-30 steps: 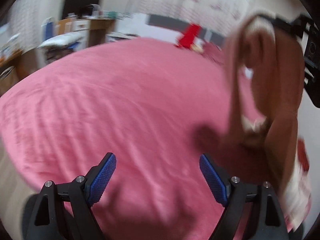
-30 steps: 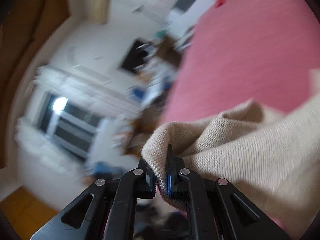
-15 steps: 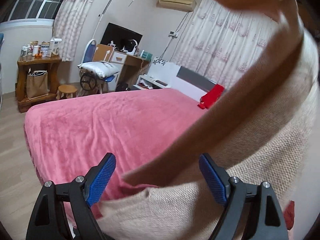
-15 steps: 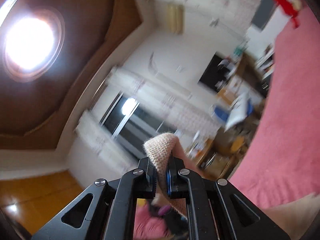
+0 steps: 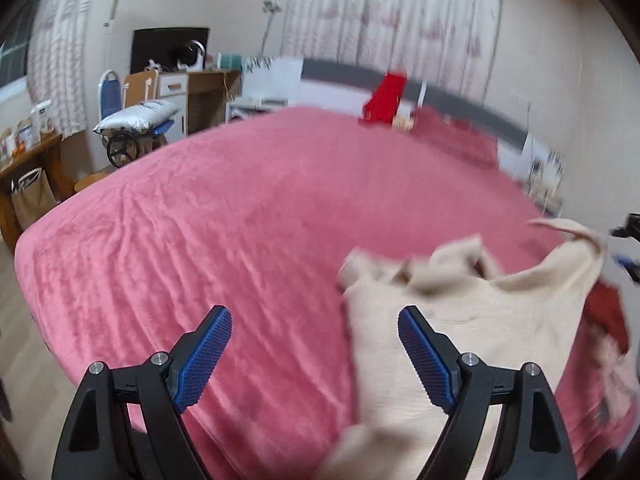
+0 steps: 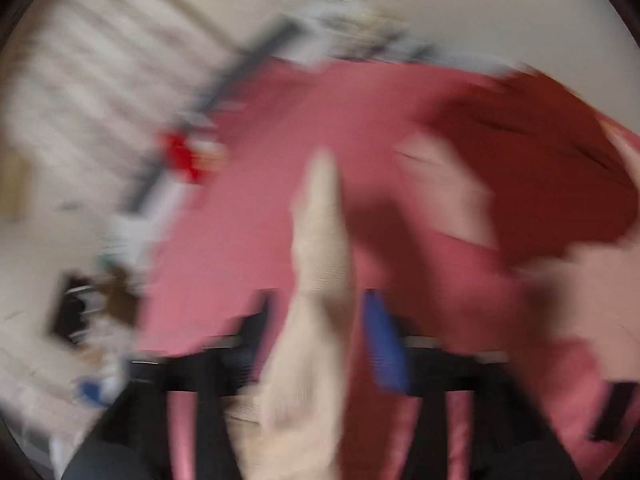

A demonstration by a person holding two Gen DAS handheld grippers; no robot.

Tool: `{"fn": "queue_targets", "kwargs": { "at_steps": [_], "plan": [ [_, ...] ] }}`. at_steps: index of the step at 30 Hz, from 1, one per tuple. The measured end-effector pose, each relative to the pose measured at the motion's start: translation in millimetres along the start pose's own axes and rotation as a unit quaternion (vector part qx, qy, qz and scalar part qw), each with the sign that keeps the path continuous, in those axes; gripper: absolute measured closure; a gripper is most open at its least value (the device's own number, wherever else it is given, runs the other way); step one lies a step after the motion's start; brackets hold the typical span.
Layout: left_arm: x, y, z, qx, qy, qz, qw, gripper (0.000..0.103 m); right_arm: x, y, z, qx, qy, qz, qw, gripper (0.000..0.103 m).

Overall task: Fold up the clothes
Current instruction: 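Lift the sweater with the right tool and swing it over the bed, then lower the sweater onto the bed with the right tool, spreading it out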

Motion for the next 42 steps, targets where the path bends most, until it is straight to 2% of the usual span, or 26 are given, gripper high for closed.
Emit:
{"fn": "queue_targets", "kwargs": {
  "at_steps": [2, 3, 6, 8, 10, 11, 13, 15, 16, 17, 18, 19, 20, 21, 22, 24, 27, 31, 34, 36, 37, 38, 39, 40, 41, 42],
  "plan": [
    [-9.3, -25.1, -13.5, 0.035, -0.002, 0.000, 0.9994, 0.016, -48.1, -6.2, -23.4, 0.027, -0.010, -0.035, 0.999, 0.029],
    [-14.2, -38.3, -20.6, 0.053, -0.002, -0.001, 0.9986, 0.016, -58.8, -9.2, -45.2, 0.047, 0.011, -0.043, 0.998, 0.029],
    [-34.2, -64.1, -44.4, 0.096, -0.015, 0.001, 0.9953, 0.016, -30.5, -15.7, -125.1, 0.105, 0.118, -0.011, 0.987, 0.028],
    [-50.7, -78.3, -69.4, 0.139, -0.028, -0.010, 0.9898, 0.018, 6.0, -21.9, -186.9, 0.150, 0.207, 0.023, 0.967, 0.028],
    [-65.9, -79.7, -97.4, 0.173, -0.027, -0.039, 0.9837, 0.019, 45.8, -29.3, -238.0, 0.171, 0.296, 0.045, 0.939, 0.027],
    [-72.7, -74.7, -110.9, 0.178, -0.028, -0.053, 0.9823, 0.019, 65.2, -33.7, -261.8, 0.176, 0.345, 0.051, 0.920, 0.025],
    [-83.1, -59.6, -129.8, 0.166, -0.037, -0.073, 0.9827, 0.019, 97.3, -52.1, -298.2, 0.182, 0.454, 0.022, 0.872, 0.024],
    [-91.2, -44.2, -138.9, 0.153, -0.056, -0.094, 0.9821, 0.019, 127.6, -72.5, -328.2, 0.184, 0.555, -0.019, 0.811, 0.024],
    [-95.2, -38.2, -142.1, 0.154, -0.061, -0.104, 0.9807, 0.019, 133.7, -80.0, -339.3, 0.186, 0.588, -0.035, 0.786, 0.024],
    [-97.5, -34.5, -143.7, 0.155, -0.062, -0.108, 0.9800, 0.019, 132.7, -80.9, -344.8, 0.182, 0.605, -0.036, 0.774, 0.024],
    [-99.8, -31.3, -144.5, 0.158, -0.063, -0.114, 0.9788, 0.019, 131.9, -78.3, -347.9, 0.171, 0.618, -0.028, 0.767, 0.029],
    [-101.6, -27.7, -143.2, 0.157, -0.062, -0.118, 0.9785, 0.020, 129.1, -73.5, -349.9, 0.173, 0.621, -0.014, 0.765, 0.041],
    [-103.1, -23.9, -140.9, 0.151, -0.061, -0.122, 0.9790, 0.020, 122.1, -65.9, -350.1, 0.190, 0.612, 0.000, 0.768, 0.066],
    [-104.5, -20.0, -138.6, 0.146, -0.061, -0.125, 0.9795, 0.020, 110.6, -56.0, -347.4, 0.201, 0.604, 0.004, 0.771, 0.085],
    [-104.5, -17.4, -133.4, 0.139, -0.058, -0.127, 0.9805, 0.020, 96.6, -45.3, -344.9, 0.208, 0.602, 0.002, 0.771, 0.091],
    [-102.3, -14.1, -118.2, 0.120, -0.050, -0.127, 0.9833, 0.020, 53.1, -17.8, -343.8, 0.231, 0.603, 0.001, 0.763, 0.093],
    [-92.1, -5.9, -96.1, 0.078, -0.046, -0.114, 0.9893, 0.020, -14.6, 18.1, -335.3, 0.251, 0.593, -0.021, 0.765, 0.094],
    [-66.5, -4.2, -68.2, 0.041, -0.054, -0.077, 0.9947, 0.020, -106.4, 65.2, -304.9, 0.263, 0.553, -0.084, 0.786, 0.093],
    [-48.2, -19.1, -55.8, 0.041, -0.049, -0.045, 0.9969, 0.020, -144.2, 89.9, -283.5, 0.275, 0.501, -0.110, 0.813, 0.093],
    [-34.8, -31.2, -48.9, 0.045, -0.041, -0.024, 0.9979, 0.020, -147.3, 103.1, -267.8, 0.260, 0.478, -0.130, 0.829, 0.085],
    [-28.5, -39.1, -46.3, 0.046, -0.037, -0.016, 0.9981, 0.020, -138.7, 109.6, -255.9, 0.225, 0.479, -0.148, 0.836, 0.082],
    [-25.4, -49.8, -43.6, 0.050, -0.032, -0.010, 0.9982, 0.020, -126.4, 116.1, -243.8, 0.185, 0.480, -0.163, 0.842, 0.071],
    [-25.0, -62.9, -40.7, 0.055, -0.027, -0.006, 0.9981, 0.020, -106.5, 121.8, -236.5, 0.150, 0.481, -0.158, 0.849, 0.052],
    [-24.9, -73.7, -39.3, 0.059, -0.019, -0.010, 0.9980, 0.020, -80.3, 127.2, -233.2, 0.119, 0.480, -0.135, 0.858, 0.040],
    [-24.8, -82.5, -39.1, 0.064, -0.008, -0.021, 0.9977, 0.020, -45.6, 130.3, -240.0, 0.097, 0.483, -0.098, 0.865, 0.022],
    [-25.9, -91.0, -39.6, 0.071, -0.001, -0.032, 0.9969, 0.020, -3.7, 132.0, -255.3, 0.083, 0.486, -0.051, 0.868, 0.020]
  ]
}}
Point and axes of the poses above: each gripper's, at about its wrist camera, not at the fingertips, and y roughly against the way its jaws point, x to its left, z to its top, the point moved 9 cm from there along -y, roughly the way its jaws point, and after that the axes turned 5 degrees about -z, right-handed, at the moved point
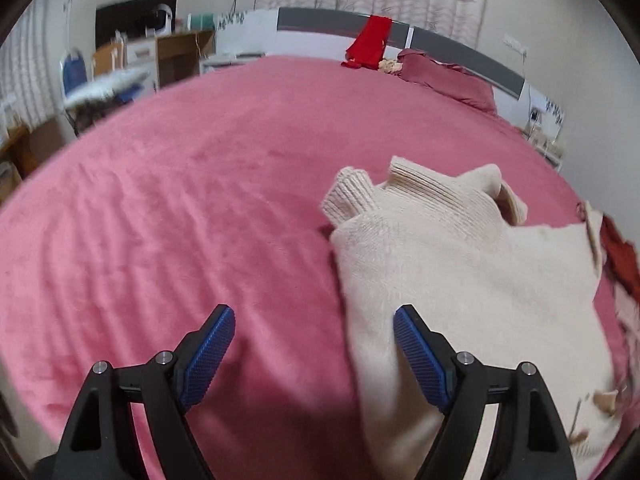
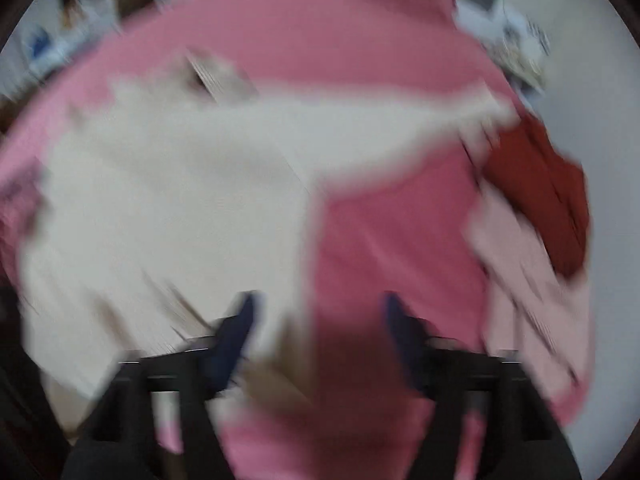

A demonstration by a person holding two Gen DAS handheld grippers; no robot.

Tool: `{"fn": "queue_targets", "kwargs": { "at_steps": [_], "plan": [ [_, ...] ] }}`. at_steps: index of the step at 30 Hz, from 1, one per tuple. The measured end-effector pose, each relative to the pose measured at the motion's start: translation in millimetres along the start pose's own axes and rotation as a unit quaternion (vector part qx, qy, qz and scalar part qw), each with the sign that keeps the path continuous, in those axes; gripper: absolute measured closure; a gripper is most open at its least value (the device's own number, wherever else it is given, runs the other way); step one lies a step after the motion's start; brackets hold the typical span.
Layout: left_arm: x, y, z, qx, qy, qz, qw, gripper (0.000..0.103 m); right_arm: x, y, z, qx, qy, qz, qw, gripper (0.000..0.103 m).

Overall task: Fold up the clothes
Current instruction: 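Lower the sweater onto the bed with the right tool, spreading it out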

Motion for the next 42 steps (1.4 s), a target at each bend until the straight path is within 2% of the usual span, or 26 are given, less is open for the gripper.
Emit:
{"fn": "queue_targets", "kwargs": {
  "at_steps": [2, 4, 7, 11, 13, 15, 17, 19, 20, 21, 22, 23, 26, 29, 32, 34, 35, 36, 37, 38, 39, 40, 41, 42],
  "plan": [
    [-2.0, -14.0, 0.2, 0.015, 0.003, -0.016, 0.9998, 0.020, 63.1, 0.2, 50.7, -0.041, 0.026, 0.066, 0.997, 0.020],
    [-0.6, -16.7, 1.1, 0.016, -0.006, -0.011, 0.9998, 0.018, 102.2, -4.3, 71.4, -0.060, 0.056, 0.088, 0.993, 0.020],
    [10.4, -4.2, 0.5, -0.014, 0.006, -0.011, 0.9998, 0.018, 153.9, -52.3, 131.3, -0.072, 0.120, 0.088, 0.986, 0.020],
    [28.7, -6.4, -0.8, -0.013, 0.059, -0.027, 0.9978, 0.018, 217.8, -120.5, 189.6, -0.080, 0.239, 0.034, 0.967, 0.023],
    [36.3, -8.0, 0.0, -0.013, 0.083, -0.032, 0.9959, 0.018, 224.8, -148.0, 207.4, -0.060, 0.253, 0.030, 0.965, 0.023],
    [36.7, -10.2, 1.3, -0.013, 0.100, -0.041, 0.9940, 0.018, 240.6, -173.0, 218.1, -0.022, 0.245, 0.054, 0.968, 0.023],
    [37.0, -14.1, 1.7, -0.010, 0.111, -0.048, 0.9926, 0.018, 249.8, -192.7, 216.1, 0.005, 0.239, 0.072, 0.968, 0.023],
    [36.5, -18.4, 2.8, -0.009, 0.114, -0.048, 0.9923, 0.018, 251.5, -209.9, 210.1, 0.029, 0.246, 0.059, 0.967, 0.024],
    [35.9, -20.3, 3.2, -0.008, 0.113, -0.046, 0.9925, 0.018, 251.9, -213.6, 207.0, 0.032, 0.242, 0.063, 0.968, 0.039],
    [35.4, -20.9, 3.7, -0.008, 0.112, -0.045, 0.9926, 0.018, 249.9, -211.5, 205.0, 0.027, 0.229, 0.073, 0.970, 0.067],
    [35.2, -20.2, 4.3, -0.010, 0.112, -0.045, 0.9927, 0.018, 245.9, -208.0, 204.0, 0.023, 0.214, 0.079, 0.973, 0.082],
    [35.3, -19.3, 4.8, -0.012, 0.112, -0.044, 0.9927, 0.018, 241.0, -203.9, 204.4, 0.014, 0.200, 0.083, 0.976, 0.089],
    [36.3, -17.0, 5.7, -0.016, 0.112, -0.040, 0.9928, 0.018, 215.5, -182.4, 208.5, -0.036, 0.168, 0.078, 0.982, 0.092],
    [37.0, -14.5, 8.0, -0.025, 0.107, -0.028, 0.9935, 0.020, 156.0, -153.1, 217.1, -0.095, 0.102, 0.046, 0.989, 0.092],
    [34.2, -15.7, 10.7, -0.024, 0.092, -0.020, 0.9953, 0.020, 70.6, -141.8, 223.7, -0.126, 0.014, -0.018, 0.992, 0.093],
    [27.1, -20.0, 8.5, -0.015, 0.071, -0.014, 0.9973, 0.020, -7.9, -144.5, 222.6, -0.131, -0.067, -0.095, 0.985, 0.092],
    [22.4, -22.5, 6.7, -0.009, 0.056, -0.012, 0.9983, 0.020, -45.0, -150.6, 216.9, -0.120, -0.105, -0.137, 0.978, 0.089],
    [16.9, -24.3, 5.2, -0.003, 0.042, -0.011, 0.9991, 0.020, -77.5, -161.3, 206.3, -0.093, -0.142, -0.170, 0.971, 0.076],
    [11.2, -25.5, 4.5, 0.000, 0.028, -0.010, 0.9996, 0.020, -100.0, -173.3, 191.0, -0.057, -0.176, -0.179, 0.966, 0.068],
    [5.8, -26.3, 4.1, 0.003, 0.015, -0.011, 0.9998, 0.020, -110.7, -182.1, 172.9, -0.028, -0.210, -0.160, 0.964, 0.059],
    [-0.3, -26.4, 4.5, 0.003, 0.003, -0.014, 0.9999, 0.020, -109.3, -184.1, 158.5, -0.022, -0.234, -0.130, 0.963, 0.057],
    [-7.0, -26.0, 5.2, 0.001, -0.009, -0.019, 0.9998, 0.020, -102.0, -182.7, 148.1, -0.029, -0.249, -0.101, 0.963, 0.055],
    [-12.9, -26.4, 6.3, 0.001, -0.020, -0.021, 0.9996, 0.020, -92.3, -177.3, 136.6, -0.041, -0.254, -0.075, 0.963, 0.048],
    [-17.9, -27.4, 7.6, 0.002, -0.030, -0.022, 0.9993, 0.020, -77.7, -167.5, 122.4, -0.061, -0.248, -0.053, 0.965, 0.037]
  ]
}}
Point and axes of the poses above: each gripper's, at about its wrist camera, not at the fingertips, and y roughly against the way its jaws point, x to its left, z to its top, the point moved 9 cm from there along -y, roughly the way its jaws point, and after that the axes turned 5 degrees about -z, right-handed, at the moved point
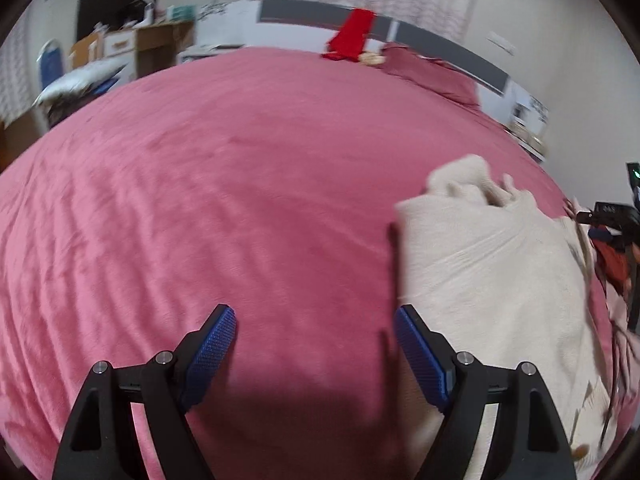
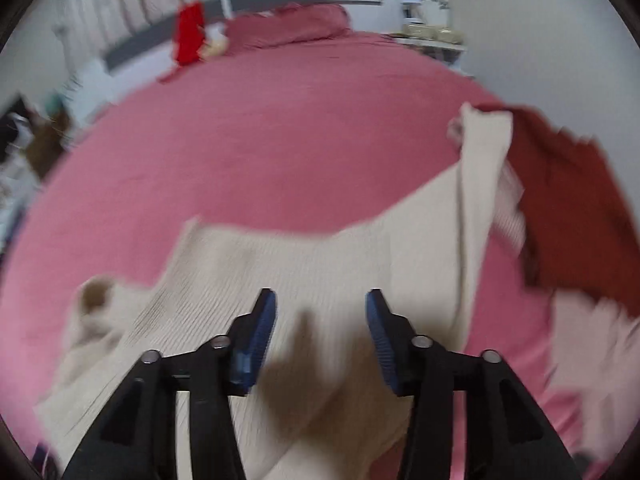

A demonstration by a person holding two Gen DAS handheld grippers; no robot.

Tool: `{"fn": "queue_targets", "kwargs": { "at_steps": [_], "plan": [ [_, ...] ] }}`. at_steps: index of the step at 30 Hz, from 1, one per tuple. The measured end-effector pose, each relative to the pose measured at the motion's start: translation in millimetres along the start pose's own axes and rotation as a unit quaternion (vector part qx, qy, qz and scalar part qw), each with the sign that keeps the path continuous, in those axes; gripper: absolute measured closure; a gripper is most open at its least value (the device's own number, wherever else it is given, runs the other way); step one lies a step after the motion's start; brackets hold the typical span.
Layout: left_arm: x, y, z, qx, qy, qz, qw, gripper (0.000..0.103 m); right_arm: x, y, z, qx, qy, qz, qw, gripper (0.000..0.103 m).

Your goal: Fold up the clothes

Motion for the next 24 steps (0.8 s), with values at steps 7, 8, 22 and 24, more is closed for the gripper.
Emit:
{"fn": "queue_targets", "kwargs": {
  "at_steps": [7, 8, 22, 24],
  "plan": [
    [-14.7, -17.1, 26.8, 0.010, -0.044, 0.033, 0.9985, 0.020, 48.2, 45.8, -127.2, -0.040, 0.114, 0.091, 0.988, 0.020],
    [-15.0, -20.2, 32.2, 0.011, -0.050, 0.041, 0.9979, 0.020, 49.5, 35.1, -143.9, -0.027, 0.132, 0.077, 0.988, 0.020],
    [-111.0, -133.9, 139.6, 0.140, -0.148, -0.045, 0.9779, 0.020, 60.4, -8.6, -147.3, 0.007, 0.125, 0.078, 0.989, 0.011],
    [-123.6, -156.2, 131.4, 0.178, -0.161, -0.048, 0.9696, 0.020, 62.1, -14.3, -146.2, 0.008, 0.123, 0.084, 0.989, 0.010]
  ]
}}
Point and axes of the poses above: each gripper's, at about its wrist camera, not at the fingertips, and y roughly against the way its jaws point, x to its left, z to its top, the point moved 9 cm from there along -y, roughly the way its jaws point, and after that the axes turned 5 degrees about -z, right-handed, at the moved point
